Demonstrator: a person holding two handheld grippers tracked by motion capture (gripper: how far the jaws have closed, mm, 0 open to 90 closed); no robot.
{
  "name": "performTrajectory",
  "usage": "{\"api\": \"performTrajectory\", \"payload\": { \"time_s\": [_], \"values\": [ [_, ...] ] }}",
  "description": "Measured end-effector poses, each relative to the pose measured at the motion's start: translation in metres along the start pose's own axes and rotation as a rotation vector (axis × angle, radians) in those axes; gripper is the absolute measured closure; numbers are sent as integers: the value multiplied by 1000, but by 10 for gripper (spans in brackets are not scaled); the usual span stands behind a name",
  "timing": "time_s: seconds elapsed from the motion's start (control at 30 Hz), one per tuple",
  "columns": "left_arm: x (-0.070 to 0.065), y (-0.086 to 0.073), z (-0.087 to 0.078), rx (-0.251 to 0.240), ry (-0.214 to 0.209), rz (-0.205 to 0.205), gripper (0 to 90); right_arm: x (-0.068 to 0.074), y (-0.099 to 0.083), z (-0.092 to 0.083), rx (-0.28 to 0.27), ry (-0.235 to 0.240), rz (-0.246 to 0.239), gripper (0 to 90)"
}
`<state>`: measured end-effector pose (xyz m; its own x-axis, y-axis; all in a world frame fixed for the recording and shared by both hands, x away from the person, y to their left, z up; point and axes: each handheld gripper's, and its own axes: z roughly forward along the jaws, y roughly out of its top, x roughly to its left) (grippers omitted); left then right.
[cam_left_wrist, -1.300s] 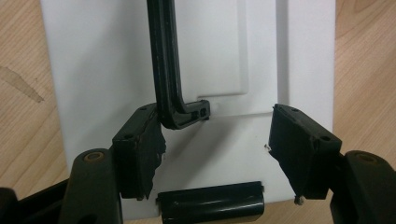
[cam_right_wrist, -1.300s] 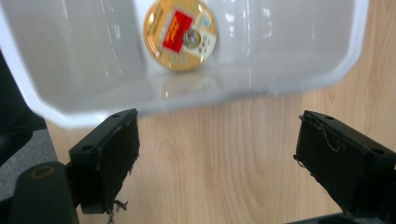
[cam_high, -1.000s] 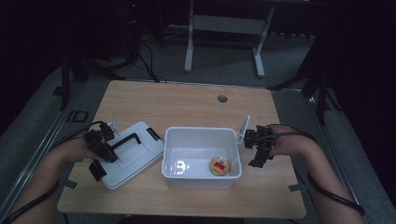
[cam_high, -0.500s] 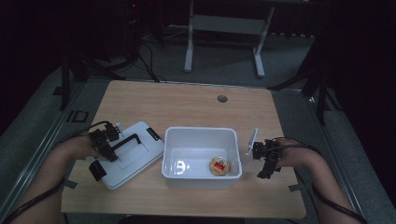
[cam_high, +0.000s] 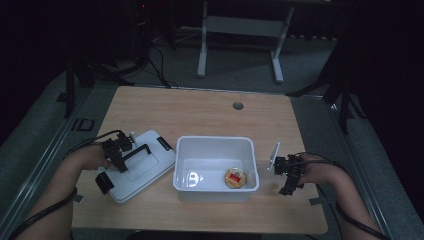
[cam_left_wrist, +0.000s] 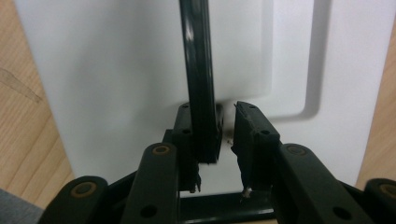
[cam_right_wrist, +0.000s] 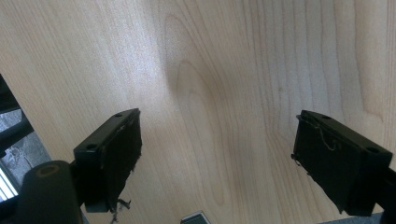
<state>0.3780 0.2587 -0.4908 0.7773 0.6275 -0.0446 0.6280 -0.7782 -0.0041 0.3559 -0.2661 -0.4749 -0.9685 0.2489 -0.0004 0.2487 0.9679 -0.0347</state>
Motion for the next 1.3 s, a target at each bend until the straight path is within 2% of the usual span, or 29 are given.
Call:
{"api": "performTrajectory", "payload": {
  "time_s": [0.03, 0.13, 0.33, 0.43, 0.6, 0.8, 0.97, 1.0, 1.13, 1.3],
  "values": [
    [1, 0, 0, 1, 1, 0, 745, 0, 0, 0, 1, -1, -1, 151],
    [1, -1, 1, -14, -29, 5, 821, 0, 0, 1, 2, 1, -3, 152],
    [3, -1, 0, -16, -38, -21, 830, 0, 0, 1, 3, 4, 1, 165],
    [4, -3, 0, -34, -43, -26, 833, -1, 0, 0, -6, -1, 3, 164],
    [3, -7, -4, -65, -44, -16, 838, -1, 0, 1, -4, -3, 8, 164],
    [2, -15, -17, -66, -30, -6, 838, -2, -2, -1, -6, -8, 15, 164],
    [1, -22, -32, -104, -23, -10, 838, -2, -2, -3, -9, -11, 19, 164],
    [0, -24, -35, -111, -32, -8, 838, -2, -2, -3, -9, -11, 17, 164],
    [-3, -28, -45, -108, -29, 14, 838, -1, -1, -3, -11, -11, 16, 164],
    [-3, -35, -61, -113, -15, 9, 837, -2, -2, -4, -14, -13, 20, 164]
  ]
}}
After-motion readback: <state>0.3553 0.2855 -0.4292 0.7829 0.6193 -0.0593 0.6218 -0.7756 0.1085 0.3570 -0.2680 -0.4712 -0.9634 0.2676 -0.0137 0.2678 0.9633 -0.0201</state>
